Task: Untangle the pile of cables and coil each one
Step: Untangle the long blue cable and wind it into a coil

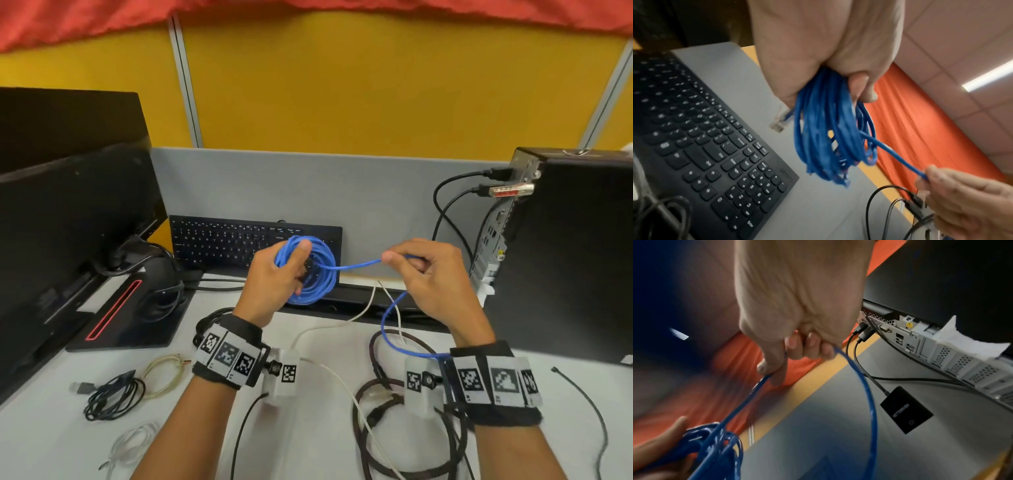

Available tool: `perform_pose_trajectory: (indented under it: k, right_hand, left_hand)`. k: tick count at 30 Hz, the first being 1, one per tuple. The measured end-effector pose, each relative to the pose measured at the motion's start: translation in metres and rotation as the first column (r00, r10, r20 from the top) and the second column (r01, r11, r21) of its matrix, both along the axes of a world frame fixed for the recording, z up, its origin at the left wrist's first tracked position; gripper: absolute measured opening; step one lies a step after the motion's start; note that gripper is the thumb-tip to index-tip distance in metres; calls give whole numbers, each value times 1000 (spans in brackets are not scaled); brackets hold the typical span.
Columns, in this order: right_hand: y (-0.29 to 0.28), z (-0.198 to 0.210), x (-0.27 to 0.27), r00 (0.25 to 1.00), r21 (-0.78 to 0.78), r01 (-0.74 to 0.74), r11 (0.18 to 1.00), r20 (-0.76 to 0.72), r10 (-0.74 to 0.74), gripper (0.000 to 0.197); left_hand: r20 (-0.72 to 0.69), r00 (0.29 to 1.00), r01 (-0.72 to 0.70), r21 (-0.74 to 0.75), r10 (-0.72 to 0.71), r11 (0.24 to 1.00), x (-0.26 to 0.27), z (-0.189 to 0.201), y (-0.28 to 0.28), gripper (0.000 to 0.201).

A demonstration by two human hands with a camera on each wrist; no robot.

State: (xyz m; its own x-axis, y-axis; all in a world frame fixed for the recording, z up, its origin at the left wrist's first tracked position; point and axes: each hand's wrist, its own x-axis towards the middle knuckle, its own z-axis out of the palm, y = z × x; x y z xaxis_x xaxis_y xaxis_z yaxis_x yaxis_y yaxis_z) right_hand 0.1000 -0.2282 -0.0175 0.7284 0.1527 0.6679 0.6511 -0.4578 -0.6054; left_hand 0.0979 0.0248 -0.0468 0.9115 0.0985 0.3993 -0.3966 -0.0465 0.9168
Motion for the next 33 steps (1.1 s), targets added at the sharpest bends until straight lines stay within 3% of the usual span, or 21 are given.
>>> perform_pose_trajectory:
  k: [3, 6, 10, 12, 17, 20, 23, 25, 27, 29, 31, 33]
  right_hand:
    - [-2, 0, 2, 962, 96, 172, 980, 197, -188, 8]
    - [-2, 2, 1, 921, 174, 229, 958, 278, -271, 7]
    - [8, 0, 0, 924, 291, 235, 927, 229, -306, 7]
    - [12, -3, 3, 933, 271, 253, 929, 187, -309, 10]
    - [16, -8, 6, 967, 225, 199, 954, 113, -228, 13]
    - [18, -8, 7, 983, 244, 163, 956, 39, -178, 18]
    - [22, -10, 6, 986, 101, 159, 982, -58, -153, 21]
    - [23, -12, 5, 977, -152, 178, 972, -92, -194, 21]
    - [26, -9, 0, 984, -304, 84, 949, -124, -127, 26]
    - [30, -4, -7, 963, -213, -132, 968, -259, 75, 36]
    - [37, 0, -15, 856, -44, -336, 941, -430, 285, 39]
    - [41, 0, -19, 776, 23, -442, 897, -491, 395, 42]
  left_hand:
    - [-47, 995, 84, -11, -85, 996, -6, 3, 0, 60]
    - [-161, 974, 146, -75, -157, 986, -13, 10, -2, 75]
    - [-219, 967, 118, -56, -128, 991, -19, 17, -11, 69]
    - [-202, 965, 158, -55, -165, 986, -21, 15, -13, 61]
    - [-129, 945, 310, 60, -300, 949, -30, 6, -11, 18]
    - [-145, 930, 355, 112, -338, 928, -35, 2, -17, 24]
    - [-106, 925, 364, -20, -364, 931, -36, 3, -25, 16]
    - [-95, 937, 327, -95, -336, 940, -36, 5, -27, 16]
    - [-110, 960, 246, -120, -259, 962, -33, 5, -28, 26]
    - [-128, 970, 180, -192, -206, 965, -31, 6, -30, 31]
    - [-128, 976, 136, -273, -176, 952, -30, 7, -35, 26]
    - [-105, 982, 112, -332, -155, 937, -30, 7, -41, 15]
